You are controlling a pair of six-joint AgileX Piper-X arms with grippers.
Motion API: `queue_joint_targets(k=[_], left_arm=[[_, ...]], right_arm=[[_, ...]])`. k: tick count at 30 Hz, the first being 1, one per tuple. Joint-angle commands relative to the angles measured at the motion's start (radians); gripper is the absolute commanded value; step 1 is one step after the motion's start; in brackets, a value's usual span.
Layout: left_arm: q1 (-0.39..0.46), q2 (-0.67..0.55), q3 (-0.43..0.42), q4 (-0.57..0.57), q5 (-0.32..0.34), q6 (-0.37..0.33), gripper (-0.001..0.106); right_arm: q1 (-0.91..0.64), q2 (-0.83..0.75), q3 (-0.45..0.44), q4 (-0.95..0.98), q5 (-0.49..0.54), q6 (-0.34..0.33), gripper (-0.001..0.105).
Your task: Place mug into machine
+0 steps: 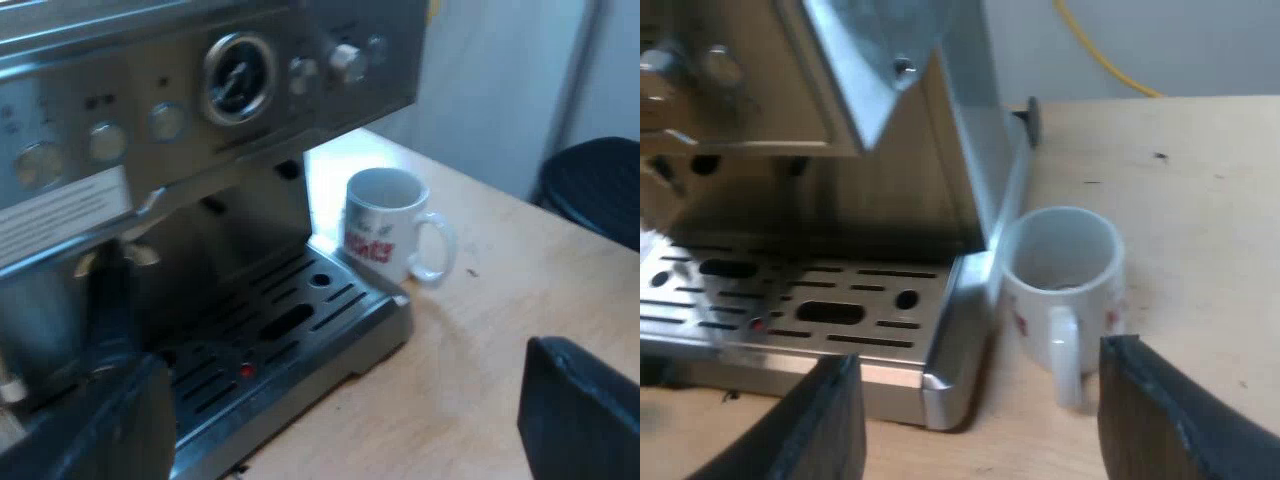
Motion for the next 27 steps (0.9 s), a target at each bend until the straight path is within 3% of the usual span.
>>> queue_joint_targets(k=[1,5,6,9,13,15,20,27], left_arm=[[-0.042,0.045,-0.008,-0.063,0.008,-0.006,0.071],[-0.1,0.113,-0.019,-0.121,-0.007,-0.006,0.071],[-0.122,0.139,-0.026,-0.127,-0.045,-0.006,0.071],[-0.17,0.209,-0.035,-0.145,-0.103,-0.006,0.071],[-0.219,0.268,-0.035,-0.175,-0.105,-0.029,0.071],[-0.23,0.276,-0.035,-0.175,-0.108,-0.033,0.071],[-0.231,0.277,-0.035,-0.175,-0.107,-0.033,0.071],[-0.231,0.277,-0.035,-0.172,-0.107,-0.033,0.071]], right_arm=[[0.05,0.032,-0.02,-0.019,0.044,-0.012,0.054],[0.154,0.079,-0.021,-0.036,0.126,-0.012,0.054],[0.191,0.095,-0.021,-0.044,0.165,-0.008,0.054],[0.271,0.131,-0.021,-0.071,0.275,0.046,0.054],[0.346,0.195,-0.021,-0.109,0.391,0.147,0.054],[0.357,0.22,-0.016,-0.121,0.43,0.158,0.054],[0.357,0.278,0.03,-0.204,0.437,0.192,0.054],[0.357,0.288,0.178,-0.413,0.437,0.217,0.054]])
